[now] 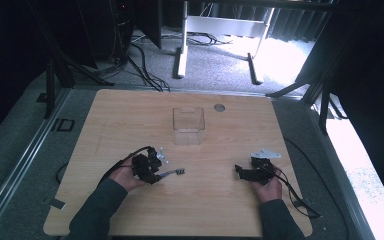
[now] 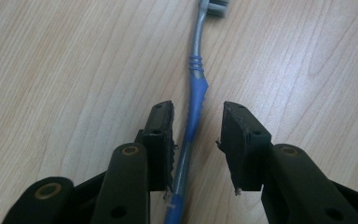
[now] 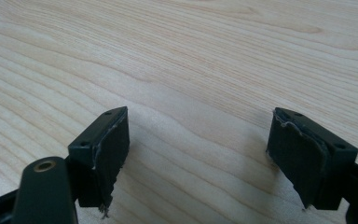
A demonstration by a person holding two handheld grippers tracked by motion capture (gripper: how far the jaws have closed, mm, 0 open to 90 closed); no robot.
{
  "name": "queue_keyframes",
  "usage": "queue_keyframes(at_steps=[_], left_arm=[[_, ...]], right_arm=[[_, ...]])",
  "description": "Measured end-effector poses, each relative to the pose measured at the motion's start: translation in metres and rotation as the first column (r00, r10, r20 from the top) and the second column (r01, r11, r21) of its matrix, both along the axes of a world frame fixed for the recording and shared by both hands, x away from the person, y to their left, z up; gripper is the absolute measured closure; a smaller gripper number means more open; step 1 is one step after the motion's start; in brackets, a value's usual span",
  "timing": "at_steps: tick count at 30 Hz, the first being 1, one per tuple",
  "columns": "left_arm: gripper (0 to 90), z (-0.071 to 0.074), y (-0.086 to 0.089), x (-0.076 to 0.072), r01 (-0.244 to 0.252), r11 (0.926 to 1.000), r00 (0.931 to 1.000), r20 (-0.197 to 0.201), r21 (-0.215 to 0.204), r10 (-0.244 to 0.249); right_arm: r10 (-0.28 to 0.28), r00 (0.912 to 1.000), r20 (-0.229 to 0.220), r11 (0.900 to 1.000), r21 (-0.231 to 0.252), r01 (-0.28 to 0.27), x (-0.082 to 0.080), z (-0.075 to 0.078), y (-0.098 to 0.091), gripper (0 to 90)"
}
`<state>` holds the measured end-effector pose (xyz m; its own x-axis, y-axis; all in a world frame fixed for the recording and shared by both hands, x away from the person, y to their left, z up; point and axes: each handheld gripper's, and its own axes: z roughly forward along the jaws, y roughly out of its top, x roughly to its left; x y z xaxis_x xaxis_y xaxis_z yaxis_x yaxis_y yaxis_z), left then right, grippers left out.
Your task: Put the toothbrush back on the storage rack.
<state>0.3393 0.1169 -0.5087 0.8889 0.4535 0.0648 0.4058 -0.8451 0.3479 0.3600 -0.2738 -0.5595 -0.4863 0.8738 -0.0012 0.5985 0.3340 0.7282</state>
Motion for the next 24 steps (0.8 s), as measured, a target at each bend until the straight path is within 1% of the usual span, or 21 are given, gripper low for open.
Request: queue_keyframes(at_steps=[6, 10, 20, 24], left_arm=[[65.9, -0.0005, -0.0009, 0.0003, 0.001, 0.9999, 1.0, 0.009, 0.015, -0.001], [68.0, -0.002, -0.0024, -0.0001, 0.012, 0.9995, 0.9999, 0.004, 0.028, -0.012], [71.8, -0.0053, -0.0029, 0.0016, 0.011, 0.9989, 0.9998, -0.018, 0.046, -0.011], [71.9, -0.0065, -0.0048, 0.0019, 0.02, 0.9978, 0.9996, -0.021, 0.064, -0.019]], right_arm=[[0.001, 1.0, 0.0, 1.0, 0.0, -0.001, 0.0, 0.0, 0.0001, 20.5], [0.002, 1.0, 0.0, 1.0, 0.0, -0.002, 0.0, 0.0, 0.0001, 20.6], [0.004, 1.0, 0.001, 1.0, -0.001, -0.004, 0.0001, 0.0, 0.0001, 20.6], [0.004, 1.0, 0.001, 1.0, -0.001, -0.004, 0.0001, 0.0, 0.0001, 20.6]])
